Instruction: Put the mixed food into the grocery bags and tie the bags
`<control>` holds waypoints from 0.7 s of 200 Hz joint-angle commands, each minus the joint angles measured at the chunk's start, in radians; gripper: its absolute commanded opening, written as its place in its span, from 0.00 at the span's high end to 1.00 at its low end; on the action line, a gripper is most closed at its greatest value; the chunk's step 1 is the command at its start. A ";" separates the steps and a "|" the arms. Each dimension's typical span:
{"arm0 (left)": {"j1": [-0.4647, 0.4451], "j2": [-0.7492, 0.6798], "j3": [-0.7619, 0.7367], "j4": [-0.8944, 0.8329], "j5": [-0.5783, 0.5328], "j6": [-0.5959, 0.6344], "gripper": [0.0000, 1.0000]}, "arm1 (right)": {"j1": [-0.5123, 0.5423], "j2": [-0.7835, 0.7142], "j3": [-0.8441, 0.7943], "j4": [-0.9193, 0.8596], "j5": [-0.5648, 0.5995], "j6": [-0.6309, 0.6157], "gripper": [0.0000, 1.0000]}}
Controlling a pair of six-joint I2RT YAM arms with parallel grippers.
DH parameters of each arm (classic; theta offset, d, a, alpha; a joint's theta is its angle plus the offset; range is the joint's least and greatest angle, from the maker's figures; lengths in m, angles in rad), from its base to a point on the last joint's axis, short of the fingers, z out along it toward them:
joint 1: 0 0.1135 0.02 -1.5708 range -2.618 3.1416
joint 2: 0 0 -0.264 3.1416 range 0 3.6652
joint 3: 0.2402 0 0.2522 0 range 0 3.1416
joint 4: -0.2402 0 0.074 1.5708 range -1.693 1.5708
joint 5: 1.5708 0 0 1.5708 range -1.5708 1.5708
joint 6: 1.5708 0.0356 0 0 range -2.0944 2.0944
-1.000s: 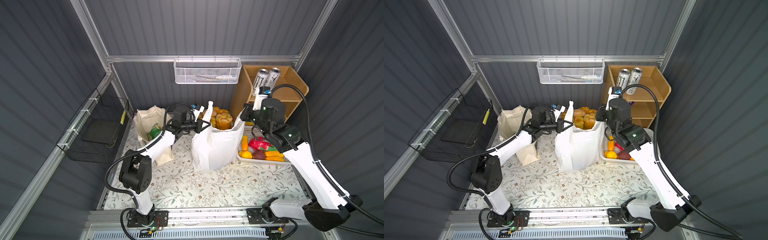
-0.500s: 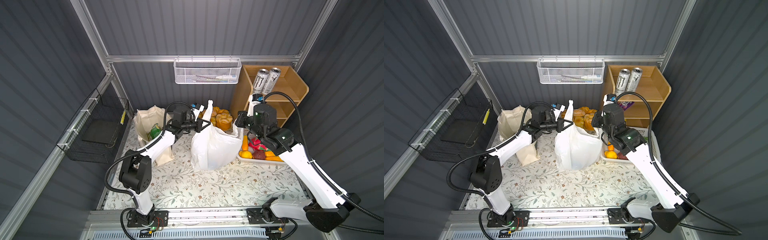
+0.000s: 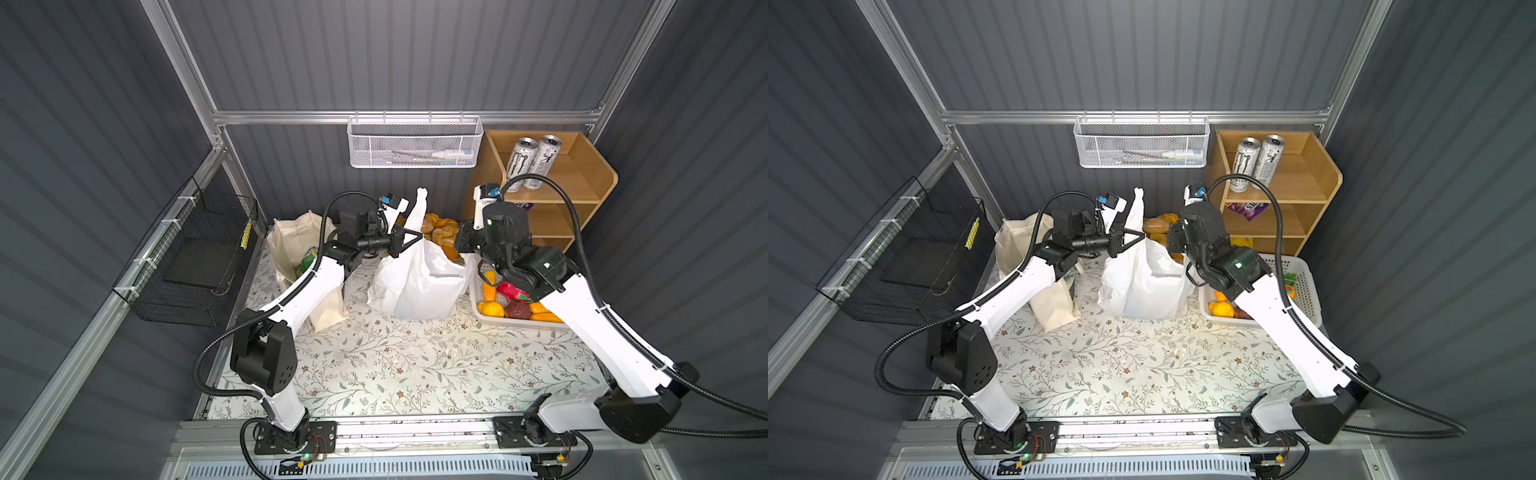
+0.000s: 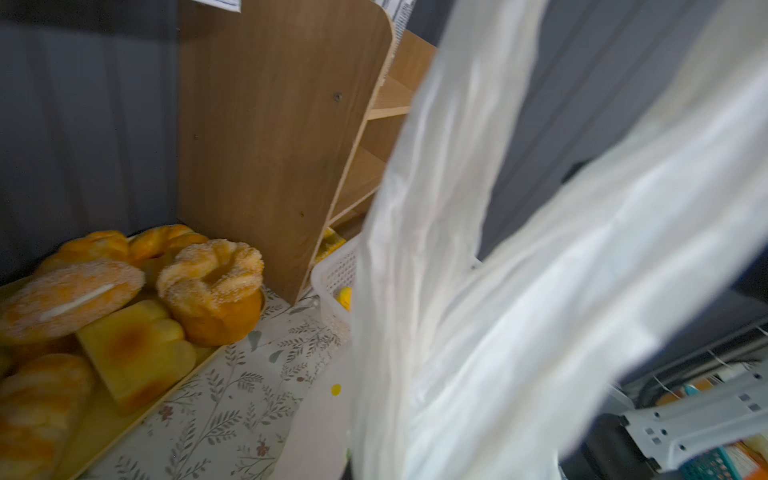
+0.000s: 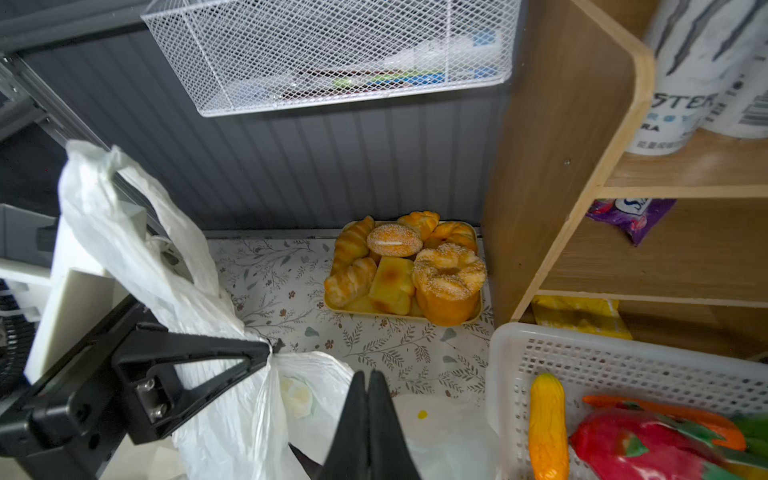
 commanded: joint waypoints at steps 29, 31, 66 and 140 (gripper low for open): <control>-0.007 0.058 -0.083 0.272 0.206 -0.094 1.00 | -0.014 0.085 0.122 -0.154 -0.111 -0.108 0.85; -0.007 0.059 -0.087 0.285 0.206 -0.098 1.00 | -0.017 0.086 0.124 -0.155 -0.123 -0.106 0.84; -0.004 0.095 -0.055 0.236 0.231 -0.085 1.00 | -0.077 0.122 0.239 -0.234 -0.295 -0.113 0.67; 0.007 0.133 -0.036 0.264 0.268 -0.138 1.00 | -0.150 0.040 0.277 -0.294 -0.436 -0.096 0.34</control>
